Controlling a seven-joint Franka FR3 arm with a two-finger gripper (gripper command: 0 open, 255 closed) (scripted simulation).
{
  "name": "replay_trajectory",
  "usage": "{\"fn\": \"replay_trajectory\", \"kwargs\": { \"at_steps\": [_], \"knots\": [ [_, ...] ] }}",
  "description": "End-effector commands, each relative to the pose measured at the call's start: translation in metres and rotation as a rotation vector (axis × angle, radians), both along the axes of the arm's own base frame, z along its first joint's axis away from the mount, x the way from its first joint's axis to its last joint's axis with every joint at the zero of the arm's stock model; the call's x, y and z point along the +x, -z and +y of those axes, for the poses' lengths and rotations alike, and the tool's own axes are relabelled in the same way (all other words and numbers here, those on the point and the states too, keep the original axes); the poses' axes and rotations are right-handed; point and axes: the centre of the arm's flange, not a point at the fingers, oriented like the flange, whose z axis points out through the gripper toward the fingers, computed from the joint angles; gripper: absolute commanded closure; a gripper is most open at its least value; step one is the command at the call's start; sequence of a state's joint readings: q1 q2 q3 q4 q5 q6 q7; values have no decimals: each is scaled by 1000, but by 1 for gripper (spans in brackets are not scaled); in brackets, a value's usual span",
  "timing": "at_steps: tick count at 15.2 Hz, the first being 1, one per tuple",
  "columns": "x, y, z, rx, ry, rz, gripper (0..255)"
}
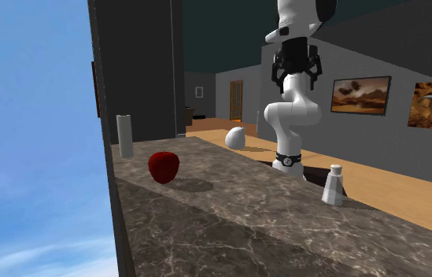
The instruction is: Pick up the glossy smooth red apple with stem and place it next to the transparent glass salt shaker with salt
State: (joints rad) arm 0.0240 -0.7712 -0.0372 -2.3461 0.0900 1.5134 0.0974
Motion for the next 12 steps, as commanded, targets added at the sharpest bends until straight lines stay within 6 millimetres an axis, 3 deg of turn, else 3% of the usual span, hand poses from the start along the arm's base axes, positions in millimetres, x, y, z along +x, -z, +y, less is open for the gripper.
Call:
{"fn": "replay_trajectory", "kwargs": {
  "at_steps": [1,12],
  "knots": [
    [0,0,0,0,0,0,0],
    [37,54,-122,-29,-23,-61,0]
  ]
}}
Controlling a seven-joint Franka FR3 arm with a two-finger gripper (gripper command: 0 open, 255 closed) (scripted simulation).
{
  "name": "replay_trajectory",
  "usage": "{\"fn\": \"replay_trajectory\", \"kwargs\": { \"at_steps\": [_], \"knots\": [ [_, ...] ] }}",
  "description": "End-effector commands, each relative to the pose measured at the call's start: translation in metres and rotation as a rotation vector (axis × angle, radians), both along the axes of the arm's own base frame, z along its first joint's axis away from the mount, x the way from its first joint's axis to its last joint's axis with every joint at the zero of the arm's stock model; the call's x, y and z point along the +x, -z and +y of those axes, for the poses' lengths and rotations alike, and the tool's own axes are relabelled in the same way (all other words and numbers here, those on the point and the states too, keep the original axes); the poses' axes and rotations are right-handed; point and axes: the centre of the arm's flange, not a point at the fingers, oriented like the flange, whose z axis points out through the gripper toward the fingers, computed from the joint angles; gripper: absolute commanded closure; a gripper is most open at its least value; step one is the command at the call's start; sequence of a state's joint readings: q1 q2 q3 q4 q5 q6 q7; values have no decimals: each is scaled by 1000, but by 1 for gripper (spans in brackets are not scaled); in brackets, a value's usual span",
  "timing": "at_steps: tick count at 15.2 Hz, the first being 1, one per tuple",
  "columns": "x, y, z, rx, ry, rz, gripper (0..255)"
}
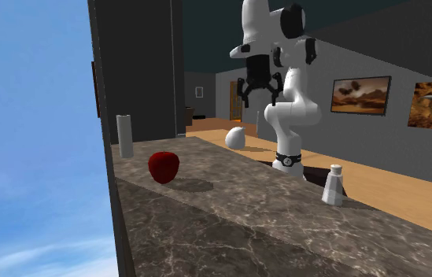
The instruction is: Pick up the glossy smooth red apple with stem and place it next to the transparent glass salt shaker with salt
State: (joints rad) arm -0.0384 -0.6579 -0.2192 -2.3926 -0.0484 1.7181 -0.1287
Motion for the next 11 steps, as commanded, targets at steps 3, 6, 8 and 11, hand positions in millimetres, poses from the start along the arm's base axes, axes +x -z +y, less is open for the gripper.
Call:
{"fn": "replay_trajectory", "kwargs": {
  "at_steps": [3,6,8,11],
  "knots": [
    [14,18,-47,-12,-9,-23,0],
    [26,31,-80,-20,-15,-39,0],
    [34,40,-102,-25,-20,-50,0],
    [46,52,-136,-33,-26,-67,0]
  ]
}}
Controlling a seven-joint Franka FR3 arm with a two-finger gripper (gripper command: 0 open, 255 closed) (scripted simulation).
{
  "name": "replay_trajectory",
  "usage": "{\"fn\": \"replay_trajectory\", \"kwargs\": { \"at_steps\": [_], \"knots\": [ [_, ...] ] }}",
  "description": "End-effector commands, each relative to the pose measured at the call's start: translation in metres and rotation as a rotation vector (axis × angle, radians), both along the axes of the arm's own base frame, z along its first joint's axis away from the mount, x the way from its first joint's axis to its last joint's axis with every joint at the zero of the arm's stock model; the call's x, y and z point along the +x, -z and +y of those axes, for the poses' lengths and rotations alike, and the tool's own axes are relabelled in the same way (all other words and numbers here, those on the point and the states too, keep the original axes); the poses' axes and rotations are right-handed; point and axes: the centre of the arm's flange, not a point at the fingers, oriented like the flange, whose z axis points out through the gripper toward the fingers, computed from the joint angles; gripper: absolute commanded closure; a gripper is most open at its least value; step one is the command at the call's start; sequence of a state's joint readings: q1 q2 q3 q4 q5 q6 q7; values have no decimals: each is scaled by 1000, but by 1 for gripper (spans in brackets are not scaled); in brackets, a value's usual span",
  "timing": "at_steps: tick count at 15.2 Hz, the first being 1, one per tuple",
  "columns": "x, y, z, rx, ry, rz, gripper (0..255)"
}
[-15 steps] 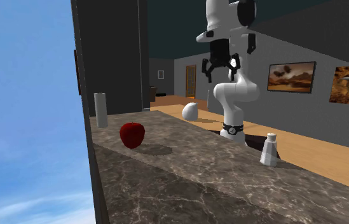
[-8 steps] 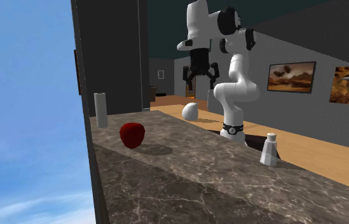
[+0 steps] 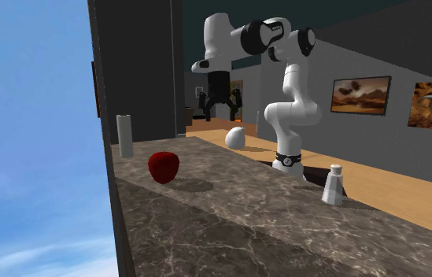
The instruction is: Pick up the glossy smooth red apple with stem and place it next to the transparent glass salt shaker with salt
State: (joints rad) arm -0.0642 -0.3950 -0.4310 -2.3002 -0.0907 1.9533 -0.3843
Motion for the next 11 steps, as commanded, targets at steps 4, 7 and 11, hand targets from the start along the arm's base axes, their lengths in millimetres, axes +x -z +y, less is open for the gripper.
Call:
{"fn": "replay_trajectory", "kwargs": {
  "at_steps": [4,7,11],
  "knots": [
    [19,19,-59,-15,-12,-28,0],
    [33,30,-93,-23,-18,-44,0],
    [51,45,-138,-34,-26,-66,0]
  ]
}}
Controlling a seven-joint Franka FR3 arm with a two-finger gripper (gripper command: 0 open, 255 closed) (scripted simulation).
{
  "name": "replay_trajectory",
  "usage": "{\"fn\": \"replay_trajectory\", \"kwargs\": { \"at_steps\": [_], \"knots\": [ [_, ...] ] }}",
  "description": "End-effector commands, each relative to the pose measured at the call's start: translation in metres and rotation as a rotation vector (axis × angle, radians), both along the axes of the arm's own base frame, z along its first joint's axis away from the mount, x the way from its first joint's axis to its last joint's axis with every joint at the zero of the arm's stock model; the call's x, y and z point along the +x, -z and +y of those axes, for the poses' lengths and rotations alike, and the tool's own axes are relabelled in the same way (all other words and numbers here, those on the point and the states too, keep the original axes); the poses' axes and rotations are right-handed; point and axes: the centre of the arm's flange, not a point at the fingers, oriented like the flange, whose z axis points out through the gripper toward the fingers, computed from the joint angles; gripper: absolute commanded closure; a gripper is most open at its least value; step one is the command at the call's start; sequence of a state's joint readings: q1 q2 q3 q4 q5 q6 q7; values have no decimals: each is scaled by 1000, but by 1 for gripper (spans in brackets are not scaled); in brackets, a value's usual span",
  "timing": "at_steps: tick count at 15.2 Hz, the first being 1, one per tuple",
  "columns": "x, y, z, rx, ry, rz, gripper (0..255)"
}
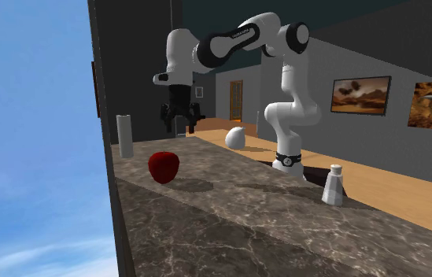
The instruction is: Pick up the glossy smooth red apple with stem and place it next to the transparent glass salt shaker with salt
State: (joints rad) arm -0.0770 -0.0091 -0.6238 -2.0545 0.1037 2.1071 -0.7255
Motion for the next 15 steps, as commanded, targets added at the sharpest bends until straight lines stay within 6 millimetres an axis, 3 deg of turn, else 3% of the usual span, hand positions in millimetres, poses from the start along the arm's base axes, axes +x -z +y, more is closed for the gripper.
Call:
{"fn": "replay_trajectory", "kwargs": {
  "at_steps": [1,3,11,15],
  "knots": [
    [11,5,-22,-6,-7,-12,0],
    [21,12,-44,-11,-12,-23,0],
    [26,52,-44,-11,-12,-23,0],
    [26,52,-44,-11,-12,-23,0]
  ]
}}
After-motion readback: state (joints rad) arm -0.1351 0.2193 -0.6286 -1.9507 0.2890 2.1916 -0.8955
